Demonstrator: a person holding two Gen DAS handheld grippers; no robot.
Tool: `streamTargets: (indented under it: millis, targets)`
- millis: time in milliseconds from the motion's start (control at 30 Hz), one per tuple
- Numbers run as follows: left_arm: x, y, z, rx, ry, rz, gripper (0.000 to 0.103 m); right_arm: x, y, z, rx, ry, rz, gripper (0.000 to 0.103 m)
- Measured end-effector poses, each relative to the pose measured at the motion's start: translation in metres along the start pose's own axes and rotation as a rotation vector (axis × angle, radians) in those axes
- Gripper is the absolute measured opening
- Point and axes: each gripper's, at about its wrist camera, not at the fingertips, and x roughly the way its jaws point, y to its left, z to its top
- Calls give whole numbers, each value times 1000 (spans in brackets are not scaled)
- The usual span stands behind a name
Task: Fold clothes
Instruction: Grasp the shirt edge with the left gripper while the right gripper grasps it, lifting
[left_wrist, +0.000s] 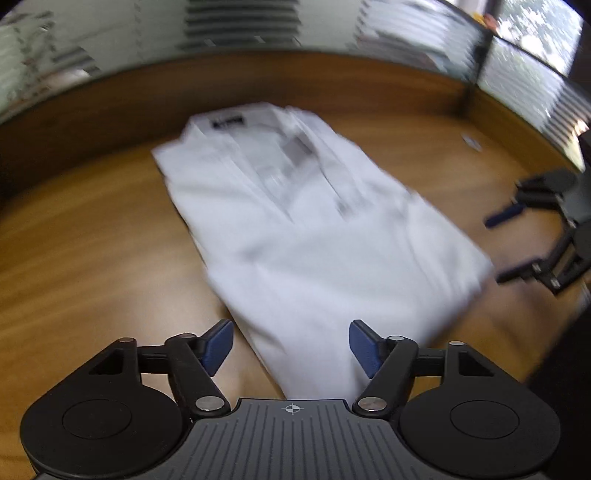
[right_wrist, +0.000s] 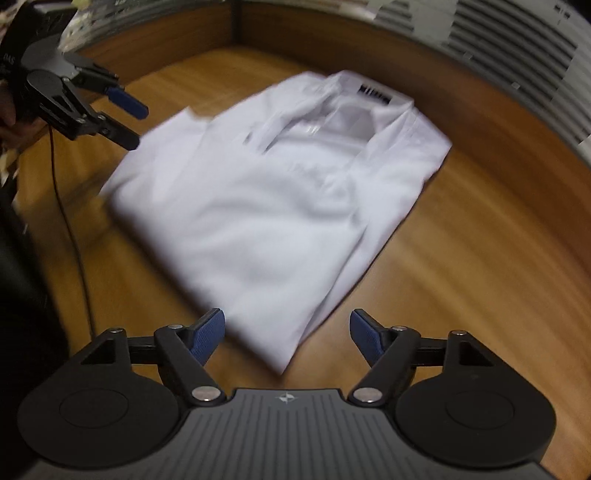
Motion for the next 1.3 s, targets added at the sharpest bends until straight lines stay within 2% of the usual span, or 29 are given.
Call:
streamTargets:
  millis: [100, 167, 233, 367, 500, 667, 733, 800, 867, 900, 967, 1033, 1167, 1200, 1267, 1300]
  targets:
    - [10, -12, -16, 25, 62, -26, 75, 11, 13, -11, -40, 25, -22, 78]
    - [18, -19, -23, 45, 94, -28, 75, 19, 21, -12, -65, 34, -47, 69]
    - [24, -25, -29, 66, 113, -22, 76, 27, 28, -12, -116, 43, -107, 63]
    - [32, -30, -33, 80, 119, 34, 76, 32, 46, -11, -266, 29, -221, 63]
    - [23, -29, -35, 86, 73, 120, 76, 36, 61, -11, -407, -2, -275, 68]
    - [9, -42, -35, 203, 8, 188, 80, 46, 79, -13, -577, -77, -380, 85]
    - [7, -51, -35, 255, -26, 215, 85, 49, 87, -14, -646, -104, -409, 85]
    - [8, -61, -35, 305, -54, 239, 86, 49, 93, -14, -702, -120, -421, 84]
    - [12, -73, -35, 351, -62, 248, 86, 47, 98, -13, -751, -139, -433, 70]
    - [15, -79, -37, 373, -67, 252, 86, 44, 100, -10, -752, -142, -433, 64]
    - [20, -90, -40, 416, -82, 267, 86, 36, 99, 2, -694, -138, -410, 36]
    - [27, -99, -44, 450, -91, 320, 86, 26, 93, 18, -603, -142, -389, 30]
    - [36, -103, -52, 449, -112, 452, 84, 4, 78, 46, -480, -170, -363, 26]
    - [37, -102, -52, 450, -116, 476, 80, -2, 74, 52, -458, -178, -357, 26]
    - [37, -99, -53, 459, -124, 509, 58, -12, 65, 63, -407, -183, -340, 25]
    - [35, -97, -52, 460, -134, 509, 43, -17, 60, 68, -383, -184, -332, 25]
